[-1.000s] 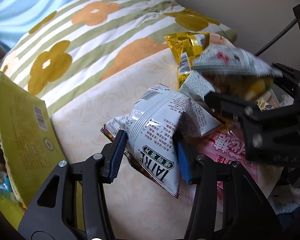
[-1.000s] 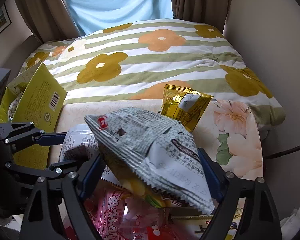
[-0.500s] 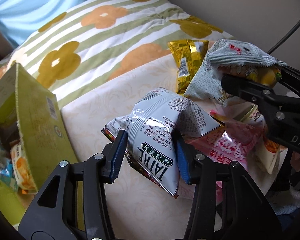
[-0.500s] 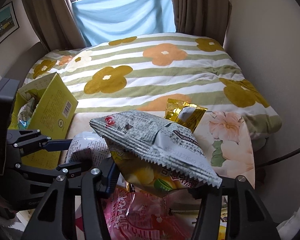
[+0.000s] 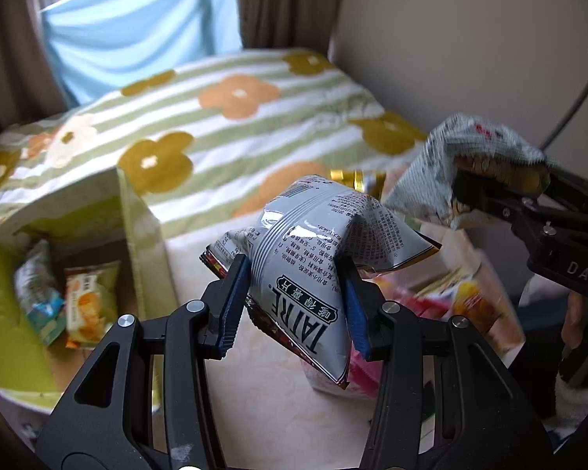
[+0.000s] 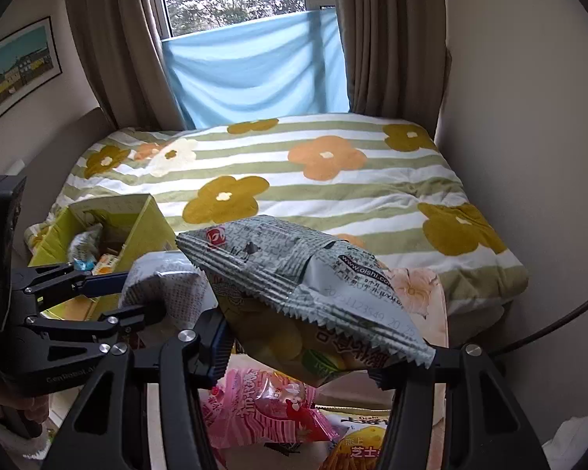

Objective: Organize snacks
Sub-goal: 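Carry both bags over the yellow box and release them inside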

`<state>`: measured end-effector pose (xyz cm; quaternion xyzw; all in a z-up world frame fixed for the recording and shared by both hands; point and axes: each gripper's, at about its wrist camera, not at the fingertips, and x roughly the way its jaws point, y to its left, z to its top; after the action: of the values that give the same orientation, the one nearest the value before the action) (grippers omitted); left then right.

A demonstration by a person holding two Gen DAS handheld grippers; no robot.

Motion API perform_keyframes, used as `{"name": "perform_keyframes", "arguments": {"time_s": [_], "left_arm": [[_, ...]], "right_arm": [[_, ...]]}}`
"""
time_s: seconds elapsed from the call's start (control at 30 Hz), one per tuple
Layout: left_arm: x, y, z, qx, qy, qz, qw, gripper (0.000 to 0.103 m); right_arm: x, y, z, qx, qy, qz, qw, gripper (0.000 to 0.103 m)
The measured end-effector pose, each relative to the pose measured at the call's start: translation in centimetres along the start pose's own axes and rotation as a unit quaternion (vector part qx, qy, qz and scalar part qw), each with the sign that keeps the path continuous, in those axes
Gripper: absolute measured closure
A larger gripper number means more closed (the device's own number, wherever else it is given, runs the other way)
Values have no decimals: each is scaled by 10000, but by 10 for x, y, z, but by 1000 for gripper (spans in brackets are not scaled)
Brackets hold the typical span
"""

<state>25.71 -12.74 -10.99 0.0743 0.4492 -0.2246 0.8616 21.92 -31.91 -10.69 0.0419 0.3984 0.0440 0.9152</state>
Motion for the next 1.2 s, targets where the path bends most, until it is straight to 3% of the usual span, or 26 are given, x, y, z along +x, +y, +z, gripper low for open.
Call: {"name": "perform_keyframes", "arguments": {"time_s": [0.27, 0.57, 0.93, 1.2], "left_arm": [[-70, 31, 6, -516, -610, 430, 9959, 61], [-107, 125, -16, -970, -791, 777, 9891, 61], [-111, 271, -61, -1187, -362, 1095, 9862, 61], [-70, 322, -90, -980, 137, 882, 9912, 61]], "right_arm": [[-35, 16, 26, -178, -304, 346, 9988, 52], [-29, 95, 41, -537, -405, 730, 9951, 52], [26, 222, 45, -549, -111, 1155, 9917, 52], [65, 265, 30, -261, 298, 1049, 9937, 52]]}}
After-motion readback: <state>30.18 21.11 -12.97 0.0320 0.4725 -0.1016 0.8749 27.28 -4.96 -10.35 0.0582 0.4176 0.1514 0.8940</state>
